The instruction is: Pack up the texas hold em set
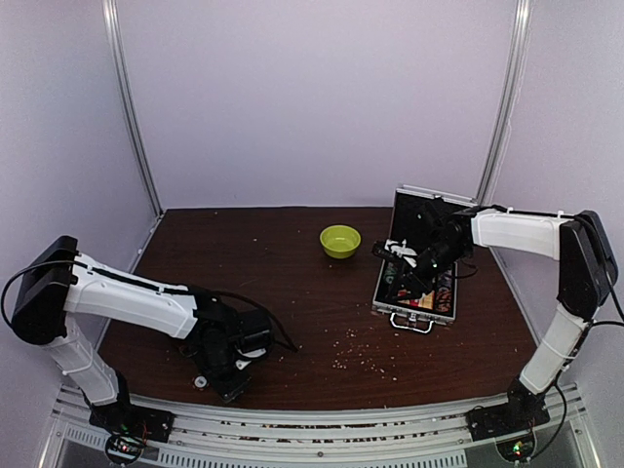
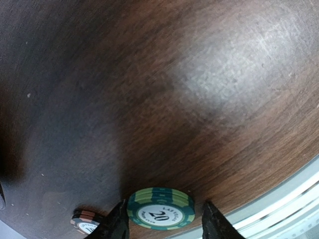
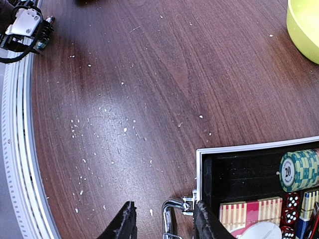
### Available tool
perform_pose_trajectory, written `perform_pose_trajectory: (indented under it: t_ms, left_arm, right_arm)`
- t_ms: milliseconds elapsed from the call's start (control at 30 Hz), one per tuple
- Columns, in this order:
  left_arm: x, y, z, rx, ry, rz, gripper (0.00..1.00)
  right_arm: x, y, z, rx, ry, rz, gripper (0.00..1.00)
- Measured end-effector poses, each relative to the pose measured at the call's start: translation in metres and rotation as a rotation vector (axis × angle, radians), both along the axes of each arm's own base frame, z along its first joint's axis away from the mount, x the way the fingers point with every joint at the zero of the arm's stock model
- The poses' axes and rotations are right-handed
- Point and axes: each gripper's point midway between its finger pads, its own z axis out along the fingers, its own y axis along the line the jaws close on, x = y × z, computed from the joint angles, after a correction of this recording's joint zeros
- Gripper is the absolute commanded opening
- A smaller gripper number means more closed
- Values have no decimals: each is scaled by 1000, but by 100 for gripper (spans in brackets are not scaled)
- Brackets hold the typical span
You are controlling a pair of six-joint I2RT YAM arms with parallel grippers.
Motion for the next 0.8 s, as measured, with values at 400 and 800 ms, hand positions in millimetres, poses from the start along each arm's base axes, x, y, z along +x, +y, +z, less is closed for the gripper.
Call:
perform_pose_trajectory:
  t_ms: [400,800]
  left_arm:
    - [3,-5,0,4,-1,-3,40]
    - [62,-110,3,-78,-100,-136,36]
  right_arm:
    - [0,0,0,-1,0,1,40]
    - [-1,-1,-1,-6,4,2,39]
